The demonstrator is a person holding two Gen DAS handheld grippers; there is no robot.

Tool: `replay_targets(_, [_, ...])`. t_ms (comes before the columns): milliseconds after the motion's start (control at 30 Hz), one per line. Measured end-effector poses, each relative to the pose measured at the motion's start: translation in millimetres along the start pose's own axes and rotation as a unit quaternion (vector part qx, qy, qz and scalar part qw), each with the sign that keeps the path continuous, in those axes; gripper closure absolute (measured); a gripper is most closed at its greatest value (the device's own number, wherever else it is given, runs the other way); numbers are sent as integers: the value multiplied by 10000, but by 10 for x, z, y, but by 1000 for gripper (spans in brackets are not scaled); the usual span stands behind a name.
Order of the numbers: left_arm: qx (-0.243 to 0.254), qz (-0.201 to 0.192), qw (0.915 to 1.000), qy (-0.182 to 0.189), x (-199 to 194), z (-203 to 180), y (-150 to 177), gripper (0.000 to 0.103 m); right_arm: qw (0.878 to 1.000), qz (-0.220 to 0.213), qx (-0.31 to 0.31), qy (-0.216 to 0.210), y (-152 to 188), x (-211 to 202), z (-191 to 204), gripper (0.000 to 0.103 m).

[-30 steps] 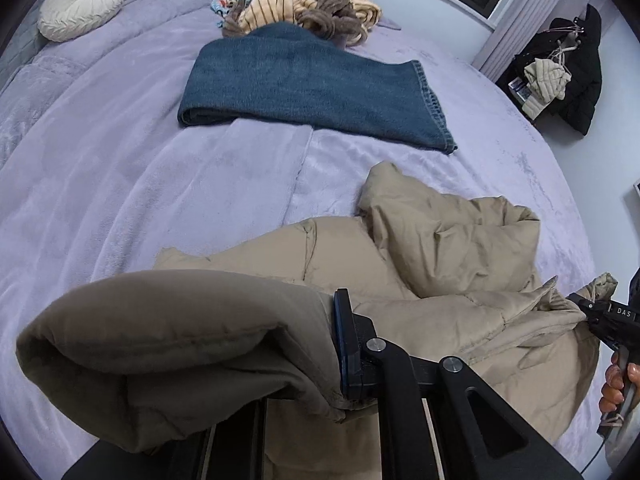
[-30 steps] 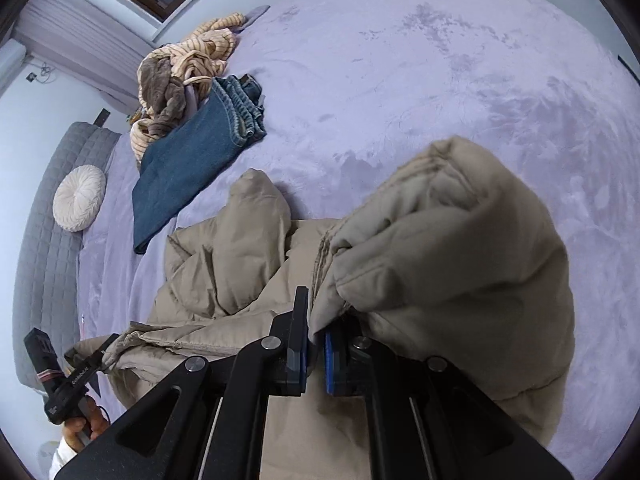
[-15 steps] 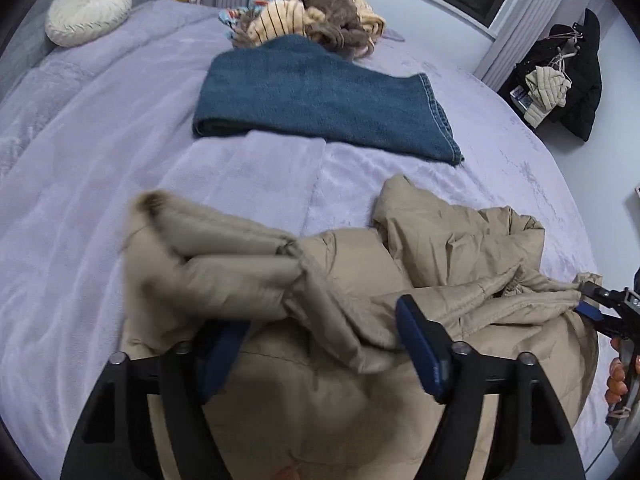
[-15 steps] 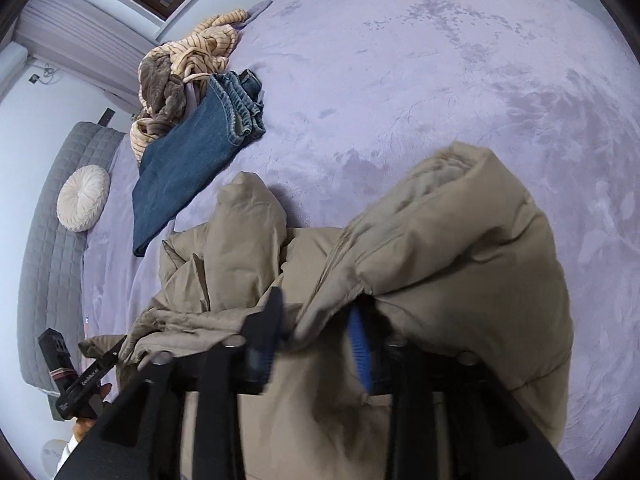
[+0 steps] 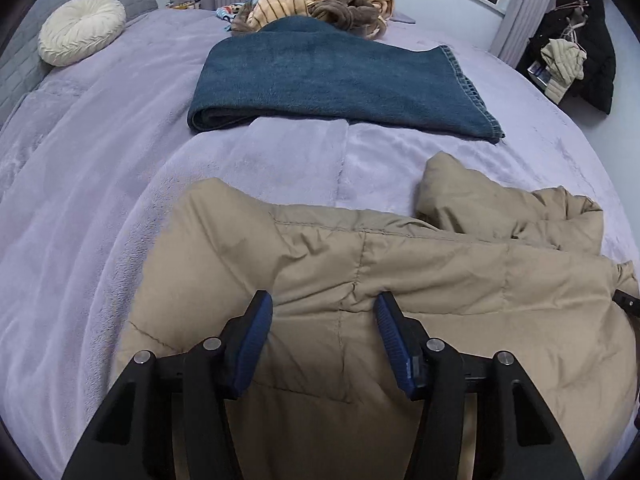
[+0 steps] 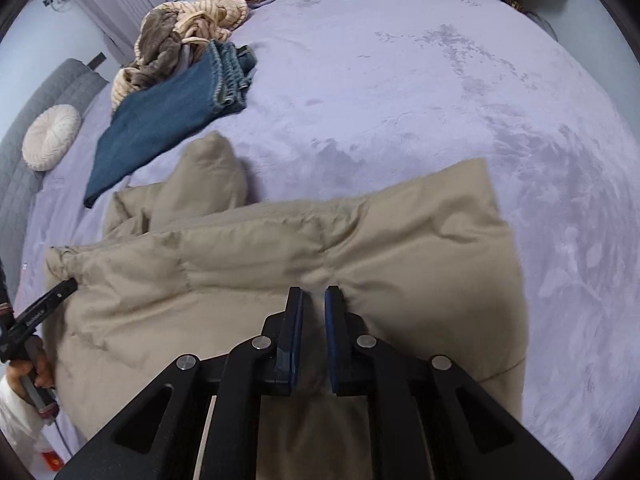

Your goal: Fold large clothes

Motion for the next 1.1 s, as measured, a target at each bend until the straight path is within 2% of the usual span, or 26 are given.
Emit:
replay_targets(133, [122, -42, 9998, -133, 168, -58, -100, 46, 9995, 47, 289, -126, -130, 226, -166, 98])
replay_targets(333, [82, -41, 9999, -96, 340, -95, -210, 45, 9988, 18, 472, -91, -267, 554, -267, 103])
replay_targets(500, [53, 22, 9998, -167, 219, -65, -175, 45, 9983, 23, 569, -124, -278, 505, -287, 103])
replay_targets(533, [36, 35, 9998, -172, 174, -46, -160, 45, 9981, 19, 597, -157, -267, 452, -283, 98])
replay_targets(633, [48, 50, 9997, -236, -26, 13, -75, 45, 9978, -2, 609, -262, -190, 235, -258, 96])
replay_targets(700, [65, 53, 9997, -243, -152, 33, -8, 32, 9973, -60, 638, -345, -113, 75, -248, 93])
replay_targets(733, [45, 52, 9997, -250, -218, 41, 32, 19, 9968, -85, 677, -406, -69, 4, -245, 87])
replay_targets(767, [28, 28, 9997, -253, -290, 44, 77, 16, 9962, -110, 723, -467, -11, -73, -245, 83])
replay_targets(833, [33, 65, 9996, -270, -385, 43, 172, 16, 9950, -149, 793, -584, 112, -203, -232, 64])
replay_targets(933, [-97, 163, 9995, -240, -490, 40, 351, 15, 9935, -189, 868, -719, 315, -370, -202, 61])
replay_targets(967, [-136, 194, 9995, -227, -512, 31, 405, 11, 9924, -156, 919, -805, 392, -408, -187, 61])
replay_targets(1000, [-169, 249, 9993, -223, -534, 18, 466, 2, 9915, -129, 963, -866, 466, -437, -183, 61])
replay_targets(1100, [-214, 356, 9990, -150, -624, -50, 642, 0, 9885, -66, 1108, -1030, 696, -531, -167, 54])
Point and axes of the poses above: each gripper's, at about its wrist camera, not at the fingertips, and x roughly the way its jaws point, z to its left, y to its underside, the point moved 9 cm from there along x, roughly the way its jaws point, and after that the axes turned 8 degrees about z, right-handed, at the moved point
